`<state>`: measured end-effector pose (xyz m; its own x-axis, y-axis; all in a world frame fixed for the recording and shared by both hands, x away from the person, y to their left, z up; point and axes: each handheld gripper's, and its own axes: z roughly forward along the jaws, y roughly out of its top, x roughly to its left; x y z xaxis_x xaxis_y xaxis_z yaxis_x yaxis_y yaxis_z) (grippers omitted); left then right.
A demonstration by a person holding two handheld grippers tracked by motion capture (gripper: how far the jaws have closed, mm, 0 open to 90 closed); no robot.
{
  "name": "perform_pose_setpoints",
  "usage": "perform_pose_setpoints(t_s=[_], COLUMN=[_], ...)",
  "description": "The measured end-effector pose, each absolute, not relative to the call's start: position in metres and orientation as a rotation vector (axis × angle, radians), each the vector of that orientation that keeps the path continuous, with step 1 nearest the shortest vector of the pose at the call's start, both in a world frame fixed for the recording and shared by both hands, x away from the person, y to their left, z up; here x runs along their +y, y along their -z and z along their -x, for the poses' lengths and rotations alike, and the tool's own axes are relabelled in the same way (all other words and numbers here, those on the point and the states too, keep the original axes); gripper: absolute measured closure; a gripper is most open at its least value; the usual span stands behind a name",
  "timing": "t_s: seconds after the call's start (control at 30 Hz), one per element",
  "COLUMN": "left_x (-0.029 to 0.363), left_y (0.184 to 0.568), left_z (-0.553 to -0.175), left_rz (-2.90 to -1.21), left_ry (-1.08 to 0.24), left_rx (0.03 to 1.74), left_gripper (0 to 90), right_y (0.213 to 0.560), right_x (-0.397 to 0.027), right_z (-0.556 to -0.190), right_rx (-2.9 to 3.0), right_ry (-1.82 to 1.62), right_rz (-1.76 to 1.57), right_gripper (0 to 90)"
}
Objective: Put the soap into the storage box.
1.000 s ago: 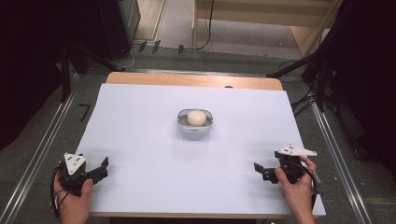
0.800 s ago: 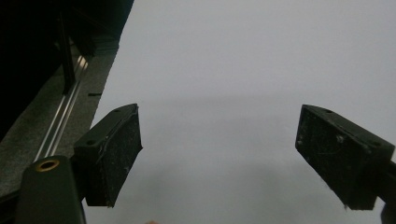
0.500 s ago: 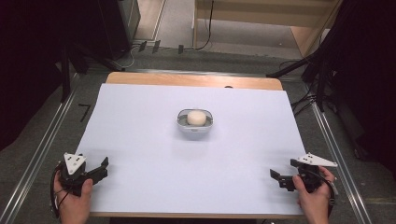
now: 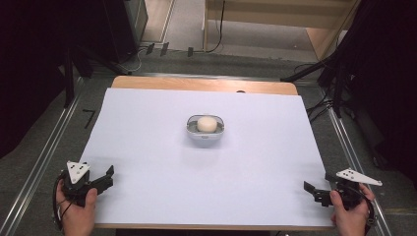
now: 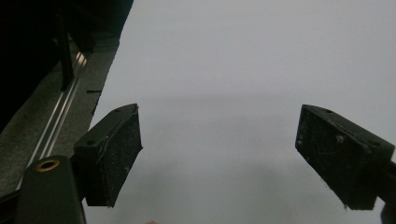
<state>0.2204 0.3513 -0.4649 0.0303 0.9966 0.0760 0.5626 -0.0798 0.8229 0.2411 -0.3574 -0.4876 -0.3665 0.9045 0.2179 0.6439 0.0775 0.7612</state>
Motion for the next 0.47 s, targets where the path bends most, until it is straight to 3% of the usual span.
perform_pose_setpoints(t_s=[0.47], left_x=[0.3525], left_y=[0.4646], left_z=[-0.2208], left_rz=[-1.706], left_ry=[-0.900], left_rx=[1.601], left_gripper=[15.3], right_y=[0.4924], right_x=[-0.3579], right_z=[-0.2409], right_rx=[2.026], right_ry=[-1.207], right_rz=[-1.532], right_gripper=[0.4])
